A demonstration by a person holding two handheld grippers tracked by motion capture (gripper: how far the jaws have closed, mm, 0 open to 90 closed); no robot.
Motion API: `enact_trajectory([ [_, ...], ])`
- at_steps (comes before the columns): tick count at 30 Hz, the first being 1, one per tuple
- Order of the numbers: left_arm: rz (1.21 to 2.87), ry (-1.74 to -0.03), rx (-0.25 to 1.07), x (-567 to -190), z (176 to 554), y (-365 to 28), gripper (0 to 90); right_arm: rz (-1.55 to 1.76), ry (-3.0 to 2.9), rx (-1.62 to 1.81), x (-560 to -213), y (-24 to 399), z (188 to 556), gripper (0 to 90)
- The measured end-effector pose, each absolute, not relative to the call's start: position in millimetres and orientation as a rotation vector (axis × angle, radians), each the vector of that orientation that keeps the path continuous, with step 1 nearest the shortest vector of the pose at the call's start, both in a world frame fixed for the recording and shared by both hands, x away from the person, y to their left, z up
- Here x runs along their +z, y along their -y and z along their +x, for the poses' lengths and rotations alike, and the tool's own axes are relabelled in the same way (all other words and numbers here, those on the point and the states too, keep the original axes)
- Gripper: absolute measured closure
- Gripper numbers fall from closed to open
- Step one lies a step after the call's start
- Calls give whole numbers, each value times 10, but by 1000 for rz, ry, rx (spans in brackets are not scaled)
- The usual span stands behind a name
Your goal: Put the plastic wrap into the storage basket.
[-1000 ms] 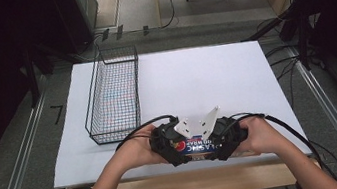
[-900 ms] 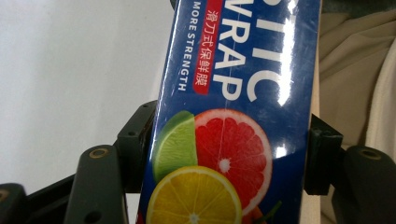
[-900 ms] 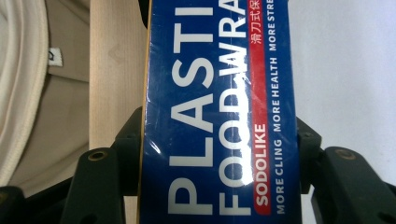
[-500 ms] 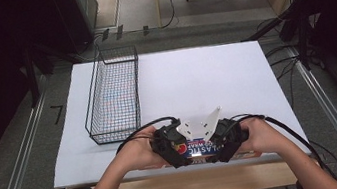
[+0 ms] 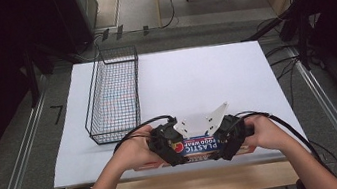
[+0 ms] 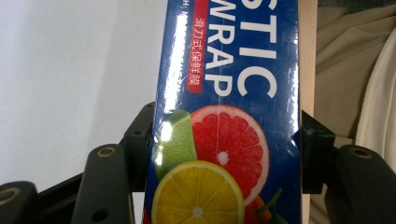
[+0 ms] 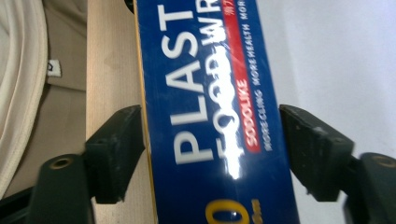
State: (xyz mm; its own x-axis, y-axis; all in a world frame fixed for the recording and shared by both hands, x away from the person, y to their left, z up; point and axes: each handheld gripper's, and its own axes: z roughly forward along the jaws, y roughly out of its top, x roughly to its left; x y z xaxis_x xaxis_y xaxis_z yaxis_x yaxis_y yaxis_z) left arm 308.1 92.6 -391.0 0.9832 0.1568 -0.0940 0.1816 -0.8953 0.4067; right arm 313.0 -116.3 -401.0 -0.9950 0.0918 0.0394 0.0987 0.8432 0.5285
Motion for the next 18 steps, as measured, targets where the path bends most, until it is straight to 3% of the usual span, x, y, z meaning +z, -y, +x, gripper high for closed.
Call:
enact_trajectory([
  [18, 2675, -336, -41, -3838, 3164, -1083, 397, -256, 3008, -1076, -3833, 1539, 3238, 225],
])
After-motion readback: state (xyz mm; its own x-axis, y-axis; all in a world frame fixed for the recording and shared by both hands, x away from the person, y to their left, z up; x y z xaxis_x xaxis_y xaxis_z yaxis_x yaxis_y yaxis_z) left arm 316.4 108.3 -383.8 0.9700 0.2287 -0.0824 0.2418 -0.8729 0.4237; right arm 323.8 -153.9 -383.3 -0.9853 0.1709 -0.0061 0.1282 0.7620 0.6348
